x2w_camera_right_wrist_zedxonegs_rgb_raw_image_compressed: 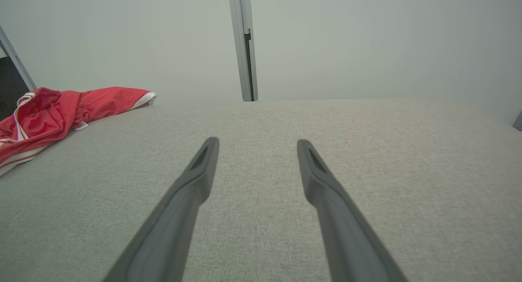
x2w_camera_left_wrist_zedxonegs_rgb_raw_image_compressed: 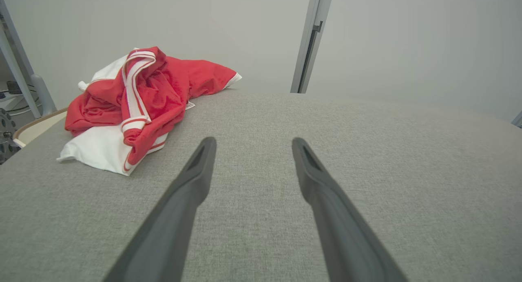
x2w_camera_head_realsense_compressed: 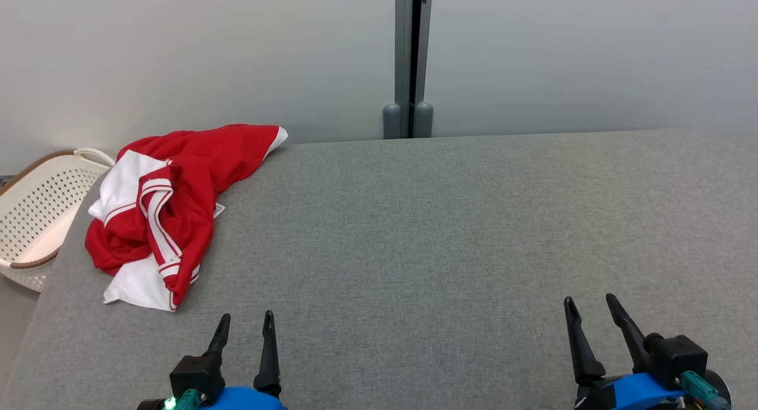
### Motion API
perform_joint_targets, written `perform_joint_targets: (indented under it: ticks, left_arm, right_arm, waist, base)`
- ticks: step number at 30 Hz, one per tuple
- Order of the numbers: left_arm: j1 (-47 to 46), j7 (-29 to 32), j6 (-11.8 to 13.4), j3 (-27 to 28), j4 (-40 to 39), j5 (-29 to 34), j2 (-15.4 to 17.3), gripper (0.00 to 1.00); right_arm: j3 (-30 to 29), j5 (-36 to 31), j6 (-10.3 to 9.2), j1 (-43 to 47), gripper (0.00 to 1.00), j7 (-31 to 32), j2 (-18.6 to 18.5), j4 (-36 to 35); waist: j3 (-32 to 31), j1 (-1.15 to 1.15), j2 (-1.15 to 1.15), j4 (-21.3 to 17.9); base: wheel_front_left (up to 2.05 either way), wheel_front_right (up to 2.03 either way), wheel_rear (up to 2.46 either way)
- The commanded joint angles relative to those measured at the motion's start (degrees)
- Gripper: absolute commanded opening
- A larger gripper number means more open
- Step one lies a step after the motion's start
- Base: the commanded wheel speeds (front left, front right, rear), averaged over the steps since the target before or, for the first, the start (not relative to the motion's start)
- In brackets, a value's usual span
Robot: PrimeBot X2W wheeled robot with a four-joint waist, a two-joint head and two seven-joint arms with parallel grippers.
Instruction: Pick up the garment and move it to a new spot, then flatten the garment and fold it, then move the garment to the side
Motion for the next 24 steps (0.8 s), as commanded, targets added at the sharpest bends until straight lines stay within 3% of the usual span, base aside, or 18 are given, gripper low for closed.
perform_joint_targets:
  ticks: [1, 24]
  left_arm:
    - [-0.02, -0.53, 0.41, -0.31, 0.14, 1.16, 0.13, 1.00]
    - [-0.23, -1.00, 1.01, -0.41, 1.13, 1.96, 0.12, 1.00]
  right_arm:
    - [-0.20, -1.25, 0.13, -0.17, 1.00, -0.61, -0.43, 0.12]
    - [-0.85, -2.26, 0.08, -0.33, 1.00, -1.08, -0.43, 0.41]
  waist:
    - [-0.01, 0.01, 0.00, 0.10]
    - [0.08, 0.01, 0.00, 0.25]
  base:
    - [0.00, 0.00, 0.00]
    - [0.00, 0.00, 0.00]
